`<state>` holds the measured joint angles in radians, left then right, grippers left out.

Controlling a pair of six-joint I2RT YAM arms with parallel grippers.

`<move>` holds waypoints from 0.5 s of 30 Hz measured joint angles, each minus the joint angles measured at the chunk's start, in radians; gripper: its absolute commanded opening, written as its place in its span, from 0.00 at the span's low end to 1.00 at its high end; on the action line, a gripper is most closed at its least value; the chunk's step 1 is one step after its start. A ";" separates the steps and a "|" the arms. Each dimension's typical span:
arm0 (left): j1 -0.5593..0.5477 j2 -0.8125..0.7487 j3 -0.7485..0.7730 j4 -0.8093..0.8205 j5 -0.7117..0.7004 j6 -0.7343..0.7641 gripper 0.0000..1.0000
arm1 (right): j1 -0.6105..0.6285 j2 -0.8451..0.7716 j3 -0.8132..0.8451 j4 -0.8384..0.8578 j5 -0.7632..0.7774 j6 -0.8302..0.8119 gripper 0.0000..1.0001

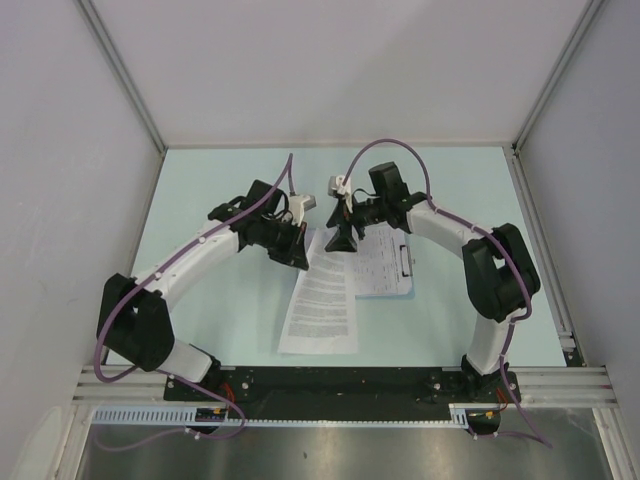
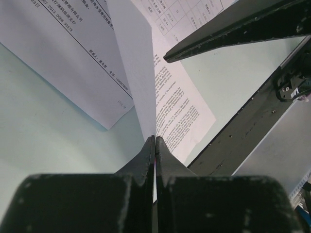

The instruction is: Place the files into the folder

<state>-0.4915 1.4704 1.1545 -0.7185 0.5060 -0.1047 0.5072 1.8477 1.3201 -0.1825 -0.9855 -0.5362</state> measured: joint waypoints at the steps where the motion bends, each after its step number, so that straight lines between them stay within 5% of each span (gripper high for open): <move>1: 0.000 0.000 0.000 -0.004 -0.004 0.001 0.00 | -0.001 0.000 0.000 -0.005 0.000 -0.008 0.85; 11: -0.013 0.000 0.014 -0.024 -0.010 0.009 0.00 | 0.010 0.000 0.001 -0.040 0.001 -0.062 0.80; 15: -0.017 0.000 0.019 -0.025 -0.010 0.010 0.00 | 0.035 0.000 0.001 -0.046 0.000 -0.072 0.66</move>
<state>-0.5087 1.4704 1.1740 -0.7437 0.4961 -0.0944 0.5426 1.8477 1.3209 -0.2287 -0.9852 -0.6083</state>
